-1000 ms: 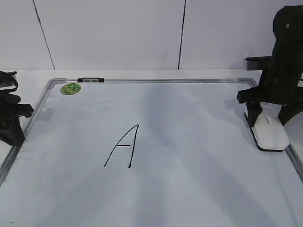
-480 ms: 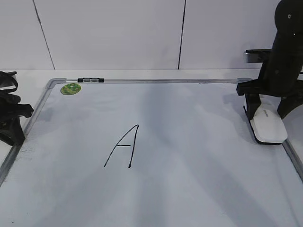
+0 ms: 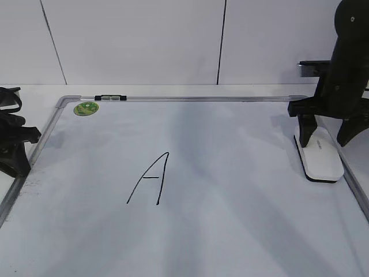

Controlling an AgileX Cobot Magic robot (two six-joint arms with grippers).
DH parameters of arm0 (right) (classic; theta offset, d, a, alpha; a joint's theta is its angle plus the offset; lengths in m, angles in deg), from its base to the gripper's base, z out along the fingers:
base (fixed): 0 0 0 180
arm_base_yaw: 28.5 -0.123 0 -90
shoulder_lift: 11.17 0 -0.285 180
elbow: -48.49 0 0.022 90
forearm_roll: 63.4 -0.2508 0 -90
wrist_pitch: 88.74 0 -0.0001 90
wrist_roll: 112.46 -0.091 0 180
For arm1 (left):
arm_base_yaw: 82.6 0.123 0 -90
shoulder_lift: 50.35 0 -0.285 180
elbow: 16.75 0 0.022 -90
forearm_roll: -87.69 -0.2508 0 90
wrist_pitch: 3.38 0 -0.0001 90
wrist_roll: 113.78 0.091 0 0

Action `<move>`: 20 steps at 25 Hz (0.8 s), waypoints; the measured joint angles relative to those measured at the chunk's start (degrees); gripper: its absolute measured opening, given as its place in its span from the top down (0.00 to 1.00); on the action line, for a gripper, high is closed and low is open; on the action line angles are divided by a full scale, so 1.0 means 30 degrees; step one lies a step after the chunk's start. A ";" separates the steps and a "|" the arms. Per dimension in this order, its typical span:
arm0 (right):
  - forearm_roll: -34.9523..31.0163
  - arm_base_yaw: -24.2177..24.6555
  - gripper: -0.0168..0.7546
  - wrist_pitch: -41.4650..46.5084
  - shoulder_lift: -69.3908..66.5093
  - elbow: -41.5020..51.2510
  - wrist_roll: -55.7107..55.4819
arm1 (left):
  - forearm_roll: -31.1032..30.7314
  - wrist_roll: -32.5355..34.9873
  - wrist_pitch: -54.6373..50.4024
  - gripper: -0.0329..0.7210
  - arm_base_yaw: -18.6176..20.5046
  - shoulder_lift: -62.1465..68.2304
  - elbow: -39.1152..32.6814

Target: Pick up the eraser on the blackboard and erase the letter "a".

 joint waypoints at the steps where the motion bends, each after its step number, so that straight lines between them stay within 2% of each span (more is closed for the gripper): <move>1: -0.0031 0.0000 0.18 0.0000 0.0000 0.0000 0.0000 | 0.0000 0.0000 0.0000 0.78 0.0000 0.0000 0.0000; 7: -0.0232 0.0000 0.18 0.0241 0.0000 -0.0314 0.0000 | 0.0000 0.0000 0.0000 0.77 0.0000 0.0000 0.0000; 14: -0.0656 0.0000 0.18 0.0539 0.0247 -0.2824 0.0033 | 0.0000 0.0000 0.0000 0.76 0.0000 0.0000 0.0000; 16: -0.0702 0.0000 0.18 0.0570 0.0468 -0.3332 0.0033 | -0.0035 0.0000 0.0044 0.71 0.0000 0.0000 0.0000; 20: -0.0735 0.0000 0.18 0.0656 0.0766 -0.3517 0.0033 | -0.0073 0.0000 0.0090 0.52 0.0000 0.0033 0.0128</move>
